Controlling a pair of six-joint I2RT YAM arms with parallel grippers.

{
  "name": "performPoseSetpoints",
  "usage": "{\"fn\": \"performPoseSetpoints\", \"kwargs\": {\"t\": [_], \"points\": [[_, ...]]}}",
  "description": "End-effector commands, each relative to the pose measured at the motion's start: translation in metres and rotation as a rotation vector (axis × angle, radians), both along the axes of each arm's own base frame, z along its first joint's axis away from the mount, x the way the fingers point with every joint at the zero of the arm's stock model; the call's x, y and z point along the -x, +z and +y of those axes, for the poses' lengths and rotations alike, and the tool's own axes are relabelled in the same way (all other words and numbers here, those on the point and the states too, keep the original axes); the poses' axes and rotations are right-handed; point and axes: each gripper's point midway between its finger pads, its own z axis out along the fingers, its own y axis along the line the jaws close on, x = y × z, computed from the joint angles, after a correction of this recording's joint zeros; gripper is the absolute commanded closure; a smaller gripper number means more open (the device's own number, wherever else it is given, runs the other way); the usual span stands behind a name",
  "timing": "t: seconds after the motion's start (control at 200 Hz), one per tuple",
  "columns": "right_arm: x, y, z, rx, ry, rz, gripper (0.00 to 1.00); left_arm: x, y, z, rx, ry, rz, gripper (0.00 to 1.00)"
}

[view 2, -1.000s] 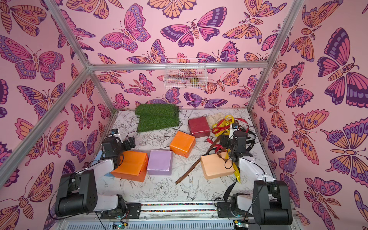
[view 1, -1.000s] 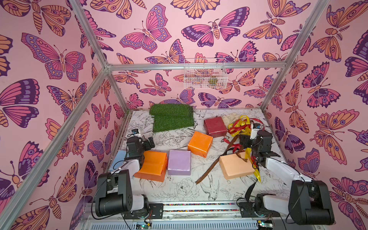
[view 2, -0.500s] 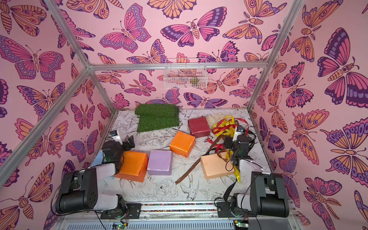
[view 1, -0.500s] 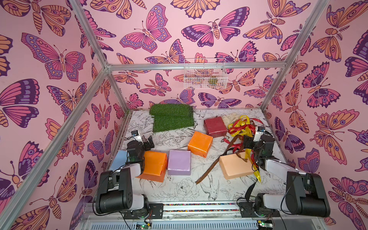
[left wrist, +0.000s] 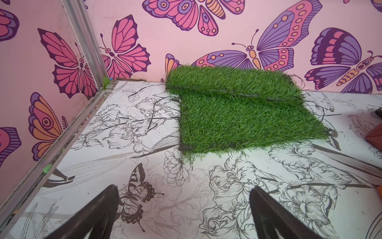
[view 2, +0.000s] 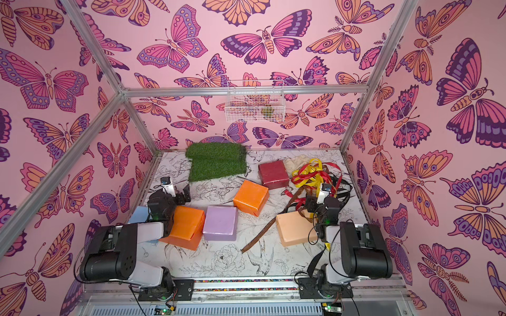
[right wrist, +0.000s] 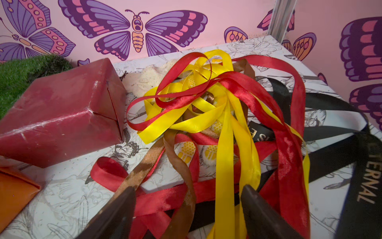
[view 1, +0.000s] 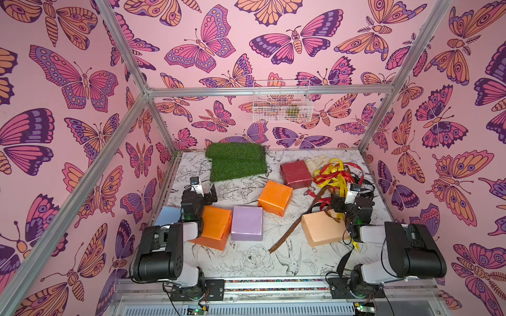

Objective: Untie the ribbon bows on the gift boxes
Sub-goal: Reset both arms

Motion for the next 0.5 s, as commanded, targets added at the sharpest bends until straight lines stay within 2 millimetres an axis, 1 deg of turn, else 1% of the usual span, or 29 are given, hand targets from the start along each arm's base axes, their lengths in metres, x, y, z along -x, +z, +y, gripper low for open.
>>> {"fn": "performPoseSetpoints", "kwargs": {"t": [0.0, 0.085, 0.15, 0.195, 0.26, 0.325, 0.411, 0.491], "points": [[-0.0171, 0.0189, 0.0023, 0.009, 0.029, -0.074, 0.16, 0.0093, -0.0353, -0.0036, -0.009, -0.011, 0.114, 0.00], [-0.0182, 0.0141, 0.0029, 0.024, 0.023, -0.009, 0.12, 0.0091, -0.0355, -0.0033, -0.006, -0.011, 0.116, 0.00], [-0.0195, 0.0140, 0.0029, 0.034, 0.014, -0.013, 0.09, 0.0116, -0.0392, -0.0053, -0.006, -0.022, 0.124, 0.00], [-0.0190, 0.0134, 0.0028, 0.035, 0.014, -0.006, 0.09, 0.0110, -0.0363, -0.0066, -0.017, -0.026, 0.087, 0.00], [-0.0193, 0.0139, 0.0031, 0.035, 0.013, -0.009, 0.07, 0.0119, -0.0381, -0.0064, -0.015, -0.025, 0.109, 0.00], [-0.0192, 0.0141, 0.0030, 0.035, 0.012, -0.009, 0.06, 0.0111, -0.0366, -0.0069, -0.017, -0.027, 0.094, 0.00], [-0.0192, 0.0146, 0.0028, 0.036, 0.012, -0.011, 0.00, 0.0118, -0.0365, -0.0069, -0.017, -0.026, 0.093, 0.00], [-0.0191, 0.0145, 0.0029, 0.036, 0.012, -0.010, 0.01, 0.0130, -0.0355, -0.0073, -0.016, -0.028, 0.087, 0.00]]}}
